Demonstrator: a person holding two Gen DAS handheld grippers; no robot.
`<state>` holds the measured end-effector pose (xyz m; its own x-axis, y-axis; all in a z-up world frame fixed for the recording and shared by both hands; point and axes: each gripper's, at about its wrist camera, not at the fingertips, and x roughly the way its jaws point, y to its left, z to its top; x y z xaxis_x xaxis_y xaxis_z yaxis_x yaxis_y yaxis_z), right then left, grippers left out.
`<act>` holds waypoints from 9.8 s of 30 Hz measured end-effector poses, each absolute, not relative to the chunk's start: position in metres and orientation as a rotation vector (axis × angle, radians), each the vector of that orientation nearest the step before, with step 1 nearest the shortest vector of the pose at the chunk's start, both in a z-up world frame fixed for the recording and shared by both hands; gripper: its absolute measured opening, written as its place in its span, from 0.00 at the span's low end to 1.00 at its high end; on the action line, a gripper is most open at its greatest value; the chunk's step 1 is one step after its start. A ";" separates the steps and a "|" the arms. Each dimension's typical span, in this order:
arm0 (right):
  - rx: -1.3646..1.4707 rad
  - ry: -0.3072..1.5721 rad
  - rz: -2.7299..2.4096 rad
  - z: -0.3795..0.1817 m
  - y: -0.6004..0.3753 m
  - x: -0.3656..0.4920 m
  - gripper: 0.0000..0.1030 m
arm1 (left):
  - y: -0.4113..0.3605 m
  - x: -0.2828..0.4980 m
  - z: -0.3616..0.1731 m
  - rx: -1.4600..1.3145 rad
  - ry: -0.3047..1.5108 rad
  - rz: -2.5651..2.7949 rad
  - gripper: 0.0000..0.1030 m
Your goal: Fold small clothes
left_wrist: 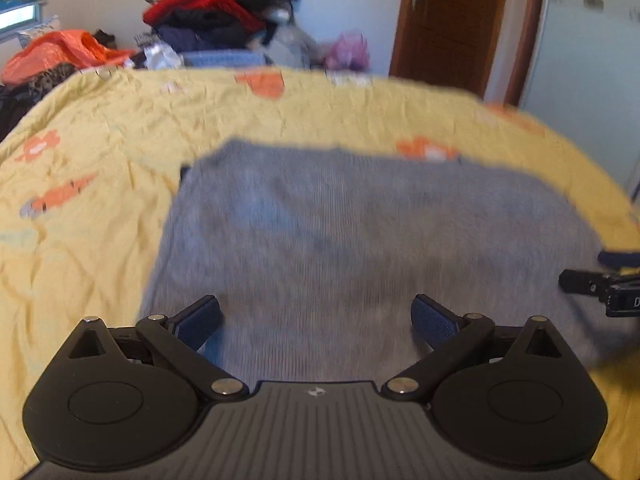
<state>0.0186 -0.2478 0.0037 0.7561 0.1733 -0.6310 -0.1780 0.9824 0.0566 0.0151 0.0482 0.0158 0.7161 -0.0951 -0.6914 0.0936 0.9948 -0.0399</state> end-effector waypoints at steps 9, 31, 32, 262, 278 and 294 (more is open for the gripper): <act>-0.155 0.731 0.247 -0.006 -0.263 0.004 0.99 | 0.065 0.010 0.019 0.093 0.788 -0.135 0.99; -0.093 0.757 0.422 0.021 -0.181 0.016 0.99 | -0.005 -0.013 0.016 0.197 0.777 -0.268 1.00; -0.151 0.790 0.418 0.011 -0.173 0.013 0.99 | -0.003 -0.020 0.012 0.194 0.748 -0.288 1.00; 0.514 0.979 0.563 0.014 -0.295 0.070 0.54 | 0.021 0.004 0.017 0.205 0.700 -0.107 0.07; 0.391 0.997 0.588 0.014 -0.288 0.052 0.13 | 0.025 -0.001 0.015 0.200 0.719 -0.111 0.08; 0.602 0.768 0.460 0.034 -0.292 0.171 0.74 | 0.067 0.019 0.054 -0.241 0.660 -0.226 0.64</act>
<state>0.1714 -0.2918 0.0344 0.6371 0.5851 -0.5018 -0.1659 0.7398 0.6520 0.0188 0.0670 0.0544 0.7674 -0.2822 -0.5758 0.1300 0.9478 -0.2912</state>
